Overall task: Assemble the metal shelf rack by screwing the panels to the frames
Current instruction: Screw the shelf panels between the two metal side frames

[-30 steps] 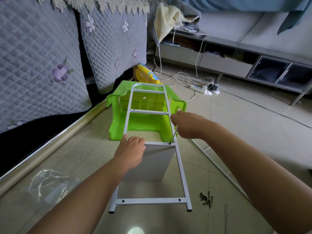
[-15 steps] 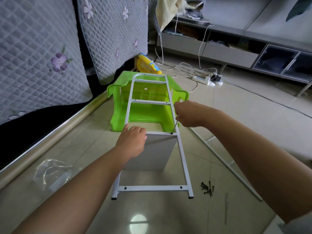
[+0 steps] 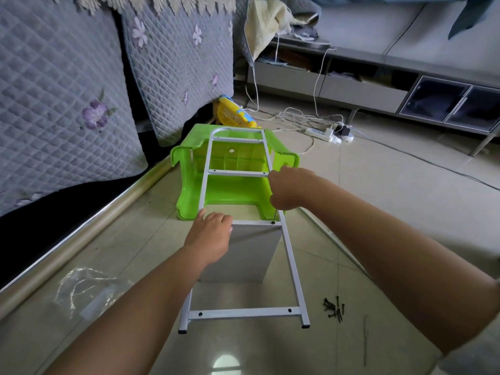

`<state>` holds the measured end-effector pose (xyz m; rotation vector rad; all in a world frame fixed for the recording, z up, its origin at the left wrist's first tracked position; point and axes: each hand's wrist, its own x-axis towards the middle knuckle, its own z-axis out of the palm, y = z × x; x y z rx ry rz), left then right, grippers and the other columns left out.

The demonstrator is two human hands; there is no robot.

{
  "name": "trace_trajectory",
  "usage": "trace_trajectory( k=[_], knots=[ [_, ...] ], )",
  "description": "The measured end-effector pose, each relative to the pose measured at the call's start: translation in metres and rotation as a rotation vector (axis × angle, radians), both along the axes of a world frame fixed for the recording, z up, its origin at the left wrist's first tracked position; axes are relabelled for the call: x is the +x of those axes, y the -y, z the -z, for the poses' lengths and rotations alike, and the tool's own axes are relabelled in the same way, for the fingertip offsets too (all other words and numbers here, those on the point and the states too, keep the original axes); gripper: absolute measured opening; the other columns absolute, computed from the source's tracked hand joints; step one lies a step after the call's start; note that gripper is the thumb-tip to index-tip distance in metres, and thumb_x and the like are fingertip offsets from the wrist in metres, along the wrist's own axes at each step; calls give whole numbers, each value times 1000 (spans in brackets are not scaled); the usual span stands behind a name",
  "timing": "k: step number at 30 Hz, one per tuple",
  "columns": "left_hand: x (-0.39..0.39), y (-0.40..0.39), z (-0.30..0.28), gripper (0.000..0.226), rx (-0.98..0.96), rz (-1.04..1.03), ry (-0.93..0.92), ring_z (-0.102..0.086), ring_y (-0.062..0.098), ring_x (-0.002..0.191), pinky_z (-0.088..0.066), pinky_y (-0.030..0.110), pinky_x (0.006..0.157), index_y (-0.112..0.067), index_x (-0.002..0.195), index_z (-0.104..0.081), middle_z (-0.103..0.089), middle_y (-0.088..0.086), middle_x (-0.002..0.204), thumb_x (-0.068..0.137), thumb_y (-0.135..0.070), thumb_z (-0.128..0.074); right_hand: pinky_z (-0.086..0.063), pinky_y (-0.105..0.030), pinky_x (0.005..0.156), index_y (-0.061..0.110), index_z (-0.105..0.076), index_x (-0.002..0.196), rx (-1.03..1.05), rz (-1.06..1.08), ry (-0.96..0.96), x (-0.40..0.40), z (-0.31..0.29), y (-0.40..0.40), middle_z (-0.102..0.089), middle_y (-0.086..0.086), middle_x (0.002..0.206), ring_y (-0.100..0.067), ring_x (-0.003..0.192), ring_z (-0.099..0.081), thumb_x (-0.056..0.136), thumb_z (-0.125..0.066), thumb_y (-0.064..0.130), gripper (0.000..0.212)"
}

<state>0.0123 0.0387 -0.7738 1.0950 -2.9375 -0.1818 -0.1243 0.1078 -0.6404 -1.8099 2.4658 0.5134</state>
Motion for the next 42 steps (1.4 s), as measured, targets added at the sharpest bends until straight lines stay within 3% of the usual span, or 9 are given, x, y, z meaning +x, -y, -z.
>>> trace_trajectory(
  k=[7, 12, 17, 22, 26, 30, 35, 39, 42],
  knots=[
    [0, 5, 8, 34, -10, 37, -48, -11, 17, 144, -8, 37, 114, -12, 132, -38, -30, 0, 149, 102, -21, -24, -41, -32, 74, 6, -49, 117, 66, -197, -102, -7, -3, -13, -55, -12, 115, -29, 105, -55, 97, -43, 18, 24],
    [1, 5, 7, 34, -20, 58, -73, -10, 16, 144, -10, 35, 113, -14, 132, -39, -28, -3, 150, 102, -20, -25, -45, -35, 85, 7, -55, 116, 54, -109, -121, -8, -1, -12, -54, -11, 120, -30, 110, -54, 98, -40, 30, 33],
    [2, 5, 8, 33, -30, 57, -75, -11, 15, 144, -13, 34, 112, -14, 130, -41, -32, -3, 147, 102, -19, -25, -40, -31, 73, 7, -58, 109, 34, 58, -33, -6, 4, 1, -55, -10, 117, -28, 106, -56, 93, -45, 15, 22],
    [1, 5, 6, 34, -16, 54, -68, -13, 17, 144, -13, 35, 112, -14, 132, -40, -31, -1, 149, 102, -19, -25, -38, -30, 74, 4, -43, 127, 37, 19, 70, 3, 0, 2, -51, -14, 124, -29, 111, -52, 92, -42, 11, 35],
    [1, 6, 6, 37, -31, 58, -62, -11, 16, 144, -13, 35, 113, -13, 136, -38, -26, -1, 152, 102, -19, -25, -37, -25, 58, 6, -43, 83, 63, -113, 133, 1, -2, -5, -50, -9, 91, -28, 87, -50, 90, -39, -2, 11],
    [1, 5, 5, 39, -36, 63, -49, -8, 16, 145, -10, 35, 114, -13, 140, -34, -21, -1, 154, 102, -19, -24, -41, -24, 45, 5, -49, 89, 2, -100, 125, -3, -3, -5, -48, -7, 79, -16, 51, -49, 98, -40, 10, 13],
    [2, 4, 5, 41, -41, 58, -46, -7, 17, 145, -10, 36, 115, -12, 142, -30, -19, 0, 155, 102, -19, -23, -42, -30, 66, 8, -54, 91, -146, 86, 161, -4, 8, -1, -59, -16, 104, -30, 86, -58, 97, -37, 9, 18],
    [2, 5, 7, 41, -55, 66, -31, -5, 19, 145, -9, 37, 115, -11, 142, -29, -14, 1, 156, 103, -19, -22, -40, -27, 64, 8, -39, 67, -99, 163, 176, -9, 10, -7, -48, -8, 83, -26, 81, -51, 93, -42, 18, 28],
    [3, 6, 8, 41, -38, 65, -48, -4, 19, 145, -8, 36, 115, -12, 143, -29, -14, 0, 156, 103, -19, -22, -43, -28, 71, 8, -51, 75, 22, 54, 86, -12, 3, -10, -52, -7, 83, -26, 91, -55, 91, -46, 20, 21]
  ],
)
